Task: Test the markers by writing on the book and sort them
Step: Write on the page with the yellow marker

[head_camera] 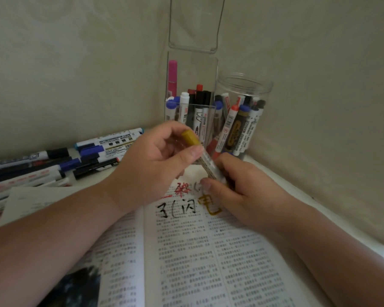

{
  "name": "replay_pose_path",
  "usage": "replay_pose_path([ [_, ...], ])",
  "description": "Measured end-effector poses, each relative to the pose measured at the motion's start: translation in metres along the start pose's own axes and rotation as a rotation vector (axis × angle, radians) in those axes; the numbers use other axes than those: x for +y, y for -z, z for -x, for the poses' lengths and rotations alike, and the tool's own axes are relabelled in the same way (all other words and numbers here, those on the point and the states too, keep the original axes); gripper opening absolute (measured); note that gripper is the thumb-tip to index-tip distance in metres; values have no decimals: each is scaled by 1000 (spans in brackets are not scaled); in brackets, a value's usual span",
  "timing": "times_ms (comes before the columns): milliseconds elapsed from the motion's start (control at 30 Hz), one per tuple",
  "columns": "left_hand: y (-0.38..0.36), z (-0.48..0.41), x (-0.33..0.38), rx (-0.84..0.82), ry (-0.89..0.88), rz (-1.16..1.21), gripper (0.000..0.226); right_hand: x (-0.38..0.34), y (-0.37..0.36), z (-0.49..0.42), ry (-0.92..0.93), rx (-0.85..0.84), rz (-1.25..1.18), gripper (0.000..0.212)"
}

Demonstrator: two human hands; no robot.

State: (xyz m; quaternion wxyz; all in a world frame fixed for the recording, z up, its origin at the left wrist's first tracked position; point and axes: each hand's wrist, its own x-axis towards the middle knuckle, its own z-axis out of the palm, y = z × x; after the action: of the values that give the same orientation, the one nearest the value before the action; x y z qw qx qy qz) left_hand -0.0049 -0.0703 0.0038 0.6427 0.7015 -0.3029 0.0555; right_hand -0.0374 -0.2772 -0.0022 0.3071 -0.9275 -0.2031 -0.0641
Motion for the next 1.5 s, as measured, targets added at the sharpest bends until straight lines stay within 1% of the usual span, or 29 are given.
replay_pose_path([
  [67,4,-1,-1,2,22,32,22,4,7,-2,-109,51,-389,35],
  [133,4,-1,-2,-2,43,0,23,14,15,-5,-117,115,-782,49],
  [167,3,0,-2,-11,54,-35,20,18,18,-7,-96,125,-915,51],
  [233,-1,2,-3,-46,71,-152,14,22,21,-9,-85,115,-1064,48],
  [300,-5,4,-6,-113,86,-360,13,25,18,-9,-80,90,-1133,42],
  [367,-7,5,-8,-199,89,-561,12,23,13,-8,-38,76,-1114,33],
  [433,-9,5,-8,-258,80,-639,10,18,7,-8,-20,107,-1001,25],
  [500,-10,4,-8,-279,82,-640,11,12,3,-10,-40,168,-930,29],
  [567,-10,4,-7,-288,84,-607,18,11,2,-12,-53,185,-959,39],
  [600,-10,3,-6,-296,81,-594,21,10,2,-11,-51,170,-979,40],
  [700,-10,3,-3,-322,60,-571,22,8,-1,-10,-31,111,-973,32],
  [800,-8,1,-2,-307,28,-555,21,6,-4,-9,-23,100,-985,27],
  [867,-8,1,-1,-306,29,-547,27,4,0,-9,-31,118,-962,15],
  [933,-8,3,0,-320,77,-533,35,5,6,-9,-70,184,-962,2],
  [1000,-7,7,-1,-328,154,-509,32,10,16,-6,-155,313,-1012,8],
  [1033,-5,8,-3,-324,173,-502,29,13,21,-5,-199,362,-1004,13],
  [1067,-4,9,-5,-319,172,-511,31,17,25,-3,-232,386,-958,18],
  [1133,-2,8,-7,-312,151,-591,38,22,29,0,-263,349,-880,23],
  [1200,-4,6,-9,-302,130,-655,42,25,30,2,-283,259,-931,23],
  [1367,-5,5,-9,-233,54,-665,59,20,34,6,-301,-81,-1034,28],
  [1433,-3,5,-7,-212,32,-687,55,21,34,7,-281,-134,-973,24],
  [1467,-1,5,-8,-212,28,-705,46,23,33,7,-276,-131,-907,28],
  [1500,0,4,-8,-225,16,-730,34,24,31,7,-285,-120,-845,26],
])
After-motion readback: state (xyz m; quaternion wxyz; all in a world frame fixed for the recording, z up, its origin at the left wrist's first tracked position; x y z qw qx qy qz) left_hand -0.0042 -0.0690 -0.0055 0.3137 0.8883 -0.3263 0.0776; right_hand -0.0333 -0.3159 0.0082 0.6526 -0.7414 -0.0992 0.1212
